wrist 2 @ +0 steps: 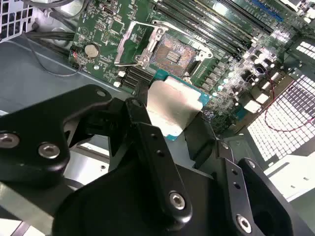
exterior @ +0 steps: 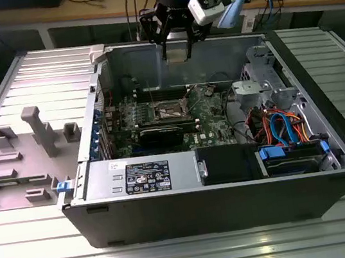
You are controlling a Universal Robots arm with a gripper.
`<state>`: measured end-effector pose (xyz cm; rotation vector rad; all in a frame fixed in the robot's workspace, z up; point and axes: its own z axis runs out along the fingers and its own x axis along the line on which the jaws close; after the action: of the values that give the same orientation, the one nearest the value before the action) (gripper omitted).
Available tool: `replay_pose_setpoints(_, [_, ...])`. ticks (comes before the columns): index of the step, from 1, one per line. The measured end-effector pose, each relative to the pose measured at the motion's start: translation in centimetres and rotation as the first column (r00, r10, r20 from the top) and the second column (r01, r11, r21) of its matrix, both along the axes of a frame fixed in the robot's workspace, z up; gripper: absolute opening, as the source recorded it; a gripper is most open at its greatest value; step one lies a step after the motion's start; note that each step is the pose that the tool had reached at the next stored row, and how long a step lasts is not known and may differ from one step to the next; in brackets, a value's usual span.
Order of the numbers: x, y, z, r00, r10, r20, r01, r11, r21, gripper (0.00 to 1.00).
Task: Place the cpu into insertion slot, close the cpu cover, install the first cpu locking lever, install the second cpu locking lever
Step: 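Place the cpu into insertion slot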
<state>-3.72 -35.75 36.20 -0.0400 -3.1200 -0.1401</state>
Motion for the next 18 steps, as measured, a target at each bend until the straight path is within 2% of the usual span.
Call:
replay_pose_setpoints(15, [0.00, 0.00, 0.00, 1.0000, -0.001, 0.0000, 0.001, 1.0000, 0.0000, 0.54])
replay_pose_setpoints(18, [0.00, 0.00, 0.00, 0.9996, -0.029, 0.0000, 0.029, 0.9996, 0.0001, 0.54])
